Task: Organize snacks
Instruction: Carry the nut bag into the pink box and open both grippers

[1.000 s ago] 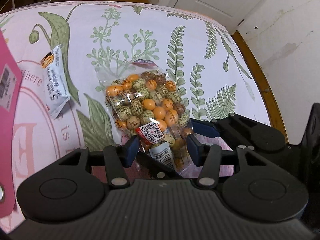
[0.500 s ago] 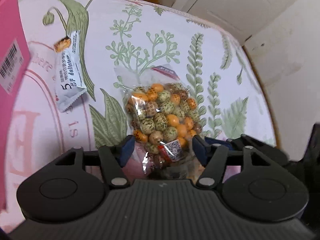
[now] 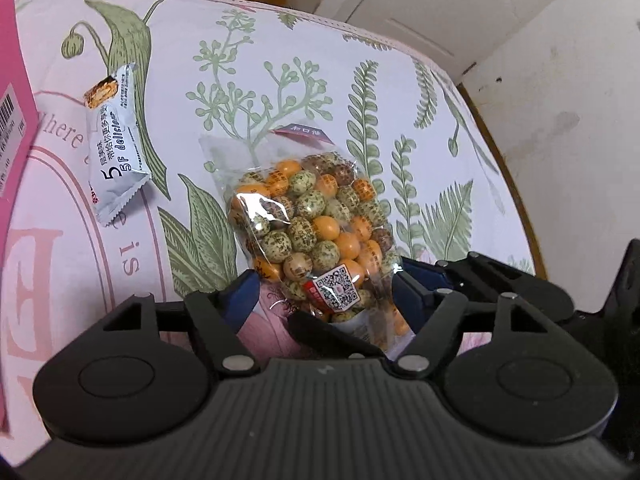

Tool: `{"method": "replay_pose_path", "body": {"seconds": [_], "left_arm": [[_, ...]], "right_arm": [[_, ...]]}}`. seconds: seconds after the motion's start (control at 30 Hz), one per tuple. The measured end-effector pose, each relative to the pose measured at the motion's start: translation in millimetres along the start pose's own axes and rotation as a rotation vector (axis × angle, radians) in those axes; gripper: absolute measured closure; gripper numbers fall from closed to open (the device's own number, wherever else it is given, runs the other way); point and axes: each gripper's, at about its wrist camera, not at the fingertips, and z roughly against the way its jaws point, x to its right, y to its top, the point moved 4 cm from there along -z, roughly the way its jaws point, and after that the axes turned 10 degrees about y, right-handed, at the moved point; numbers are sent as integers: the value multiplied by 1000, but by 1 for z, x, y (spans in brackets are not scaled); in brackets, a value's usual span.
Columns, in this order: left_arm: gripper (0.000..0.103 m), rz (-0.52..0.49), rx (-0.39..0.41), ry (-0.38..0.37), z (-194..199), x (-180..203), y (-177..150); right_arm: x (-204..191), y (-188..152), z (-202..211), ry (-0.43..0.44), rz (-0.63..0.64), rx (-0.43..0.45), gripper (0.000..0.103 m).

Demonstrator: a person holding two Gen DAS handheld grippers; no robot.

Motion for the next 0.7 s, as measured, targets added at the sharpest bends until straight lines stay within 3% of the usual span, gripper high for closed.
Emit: {"method": "replay_pose_path", "body": {"seconds": [0.03,0.53,0.7], "left_arm": [[33,-22,-4,19,2,3,-1],[32,-83,-78,67,57,24,-15],[32,-80,-69,95,86,28,-22]], "right_arm": [[-2,0,4,-3,-9,10,36],[-26,2,47,13,-101,-8,36],[-45,4,65,32,-107,-13,36]]}}
